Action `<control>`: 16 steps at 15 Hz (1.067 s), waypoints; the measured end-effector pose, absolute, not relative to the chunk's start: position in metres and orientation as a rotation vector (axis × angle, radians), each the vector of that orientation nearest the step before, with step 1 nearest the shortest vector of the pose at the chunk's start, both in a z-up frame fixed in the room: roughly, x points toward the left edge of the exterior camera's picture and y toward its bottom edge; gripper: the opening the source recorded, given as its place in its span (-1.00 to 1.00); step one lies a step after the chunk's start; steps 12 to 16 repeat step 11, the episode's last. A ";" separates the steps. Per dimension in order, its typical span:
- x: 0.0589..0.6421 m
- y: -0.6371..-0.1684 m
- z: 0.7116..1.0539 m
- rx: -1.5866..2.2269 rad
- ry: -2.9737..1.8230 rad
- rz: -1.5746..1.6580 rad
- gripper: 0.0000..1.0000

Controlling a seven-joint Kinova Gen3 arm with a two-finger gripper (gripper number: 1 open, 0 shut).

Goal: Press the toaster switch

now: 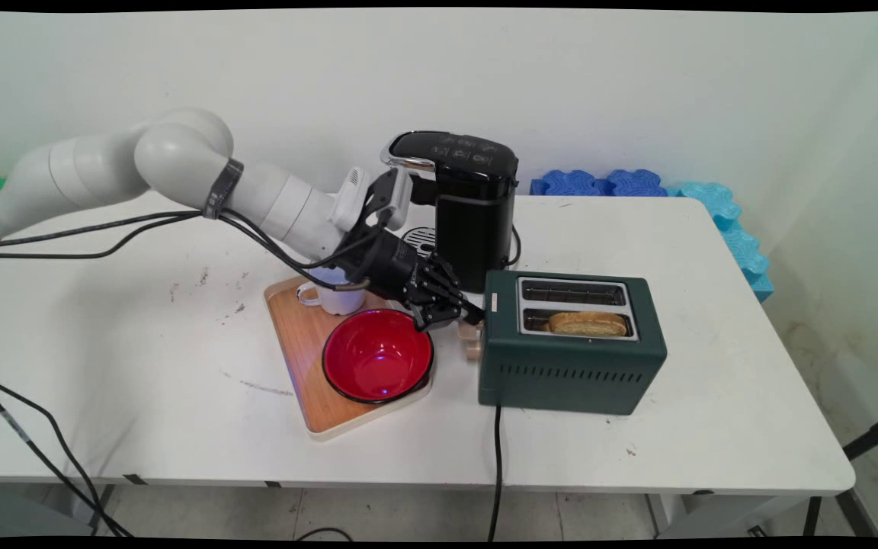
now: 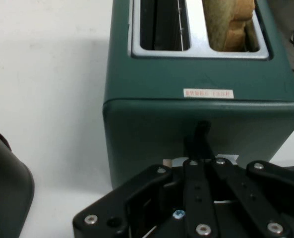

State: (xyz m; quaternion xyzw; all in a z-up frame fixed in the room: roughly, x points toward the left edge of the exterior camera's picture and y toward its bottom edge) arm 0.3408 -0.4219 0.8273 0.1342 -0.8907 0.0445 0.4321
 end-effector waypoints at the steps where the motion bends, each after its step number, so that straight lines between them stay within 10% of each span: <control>1: 0.341 -0.422 0.825 0.335 -2.221 0.110 -1.00; 16: 0.339 -0.418 0.809 0.339 -2.227 0.104 -1.00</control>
